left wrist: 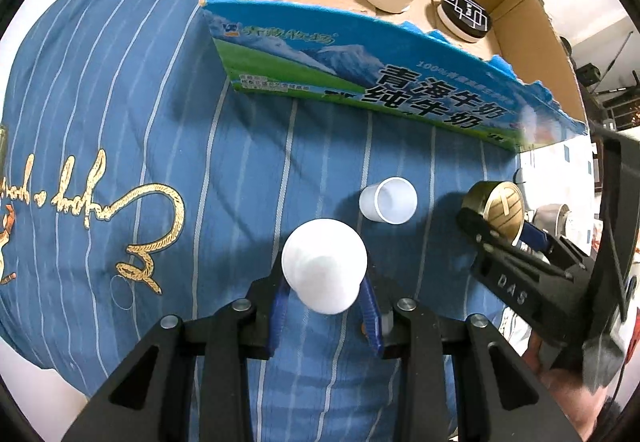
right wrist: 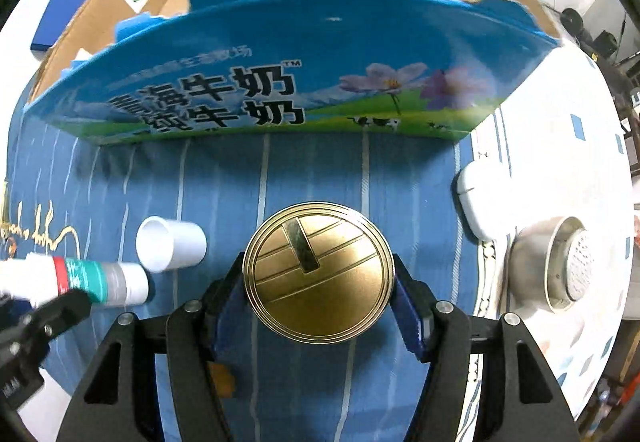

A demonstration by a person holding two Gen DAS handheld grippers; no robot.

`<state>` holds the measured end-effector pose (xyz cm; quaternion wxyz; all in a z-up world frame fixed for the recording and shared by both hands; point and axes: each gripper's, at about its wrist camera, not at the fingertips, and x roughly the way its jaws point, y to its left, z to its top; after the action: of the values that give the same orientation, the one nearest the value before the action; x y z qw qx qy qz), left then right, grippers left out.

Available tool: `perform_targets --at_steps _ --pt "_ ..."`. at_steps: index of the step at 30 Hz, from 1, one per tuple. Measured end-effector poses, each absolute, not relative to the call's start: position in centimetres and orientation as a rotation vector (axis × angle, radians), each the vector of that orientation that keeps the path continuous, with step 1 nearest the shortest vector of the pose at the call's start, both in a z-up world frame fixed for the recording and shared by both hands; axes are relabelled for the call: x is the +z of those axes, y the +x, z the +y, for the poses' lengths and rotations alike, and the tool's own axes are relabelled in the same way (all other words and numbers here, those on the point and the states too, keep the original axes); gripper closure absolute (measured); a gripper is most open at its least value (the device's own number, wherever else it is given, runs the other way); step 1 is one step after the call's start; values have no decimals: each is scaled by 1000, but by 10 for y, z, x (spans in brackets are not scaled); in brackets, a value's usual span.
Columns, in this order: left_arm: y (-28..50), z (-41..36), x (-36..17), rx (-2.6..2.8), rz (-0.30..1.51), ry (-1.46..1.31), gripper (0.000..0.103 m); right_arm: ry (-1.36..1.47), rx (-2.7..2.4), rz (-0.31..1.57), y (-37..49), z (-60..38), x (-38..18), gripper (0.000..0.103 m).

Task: Organize rigid objects
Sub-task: 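Carry the spray bottle and gold tin into the box beside the jars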

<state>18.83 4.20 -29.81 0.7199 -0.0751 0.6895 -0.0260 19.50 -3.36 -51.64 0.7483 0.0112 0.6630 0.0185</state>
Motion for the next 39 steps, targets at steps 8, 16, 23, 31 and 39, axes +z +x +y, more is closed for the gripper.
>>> perform_targets --at_steps 8,16,23,31,39 --pt "183 32 -267 -107 1483 -163 73 89 91 1438 159 -64 -493 36" --pt "187 18 -186 -204 1338 -177 73 142 148 1301 159 -112 -382 36" --pt "223 12 -111 -286 1201 -186 73 220 200 1158 213 -151 -268 36" --pt "280 13 -110 -289 1191 -143 73 201 177 1116 281 -160 -244 36" --pt "325 27 -204 -245 1406 -156 73 161 131 1268 347 -159 -309 36"
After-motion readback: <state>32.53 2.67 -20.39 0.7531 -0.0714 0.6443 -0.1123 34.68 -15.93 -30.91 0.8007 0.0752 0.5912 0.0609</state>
